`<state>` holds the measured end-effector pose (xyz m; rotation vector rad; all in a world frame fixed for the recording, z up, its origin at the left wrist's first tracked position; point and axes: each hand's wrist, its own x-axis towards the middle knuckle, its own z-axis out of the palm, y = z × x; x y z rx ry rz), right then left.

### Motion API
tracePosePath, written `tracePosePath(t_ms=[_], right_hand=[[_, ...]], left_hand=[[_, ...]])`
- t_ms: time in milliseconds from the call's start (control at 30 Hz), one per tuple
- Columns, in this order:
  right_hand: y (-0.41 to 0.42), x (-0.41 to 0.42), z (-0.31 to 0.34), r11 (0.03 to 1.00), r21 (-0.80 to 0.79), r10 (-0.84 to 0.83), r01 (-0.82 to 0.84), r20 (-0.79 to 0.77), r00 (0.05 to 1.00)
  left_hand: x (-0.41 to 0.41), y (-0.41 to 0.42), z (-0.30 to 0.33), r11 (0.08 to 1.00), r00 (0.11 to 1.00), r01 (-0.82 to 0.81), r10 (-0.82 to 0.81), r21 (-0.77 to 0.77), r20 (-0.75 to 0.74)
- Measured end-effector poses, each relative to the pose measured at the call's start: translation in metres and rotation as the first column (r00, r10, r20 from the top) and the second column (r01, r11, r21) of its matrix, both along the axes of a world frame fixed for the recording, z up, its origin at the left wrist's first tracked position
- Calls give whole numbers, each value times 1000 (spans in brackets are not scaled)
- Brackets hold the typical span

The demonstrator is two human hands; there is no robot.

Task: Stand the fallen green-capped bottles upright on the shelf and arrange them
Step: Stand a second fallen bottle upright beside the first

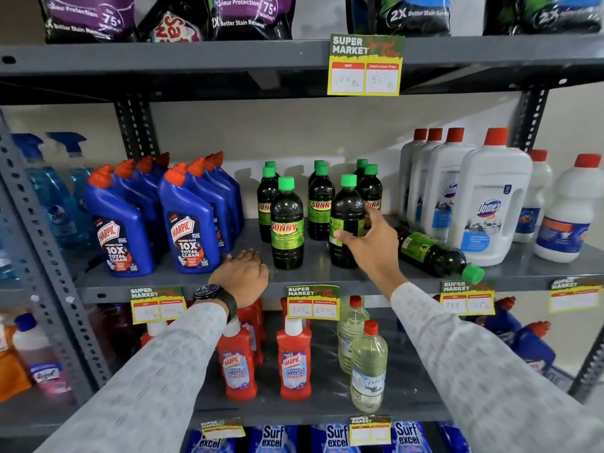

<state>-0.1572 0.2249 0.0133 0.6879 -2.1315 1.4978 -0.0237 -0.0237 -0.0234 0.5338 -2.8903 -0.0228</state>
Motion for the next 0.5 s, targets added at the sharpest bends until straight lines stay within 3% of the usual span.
tracePosePath(t_ms=[133,333,500], right_hand=[[0,-6,-3,999,-17,52,-51,27,998],[6,-21,-10,932,-123,361,-340,272,892],[4,-17,-12,957,-130,284,-258,252,925]], left_hand=[[1,-1,0,996,999,23,-21,-82,24],[2,2,2,992,997,25,-17,-122,72],[1,2,2,991,995,17,-4,-134,96]])
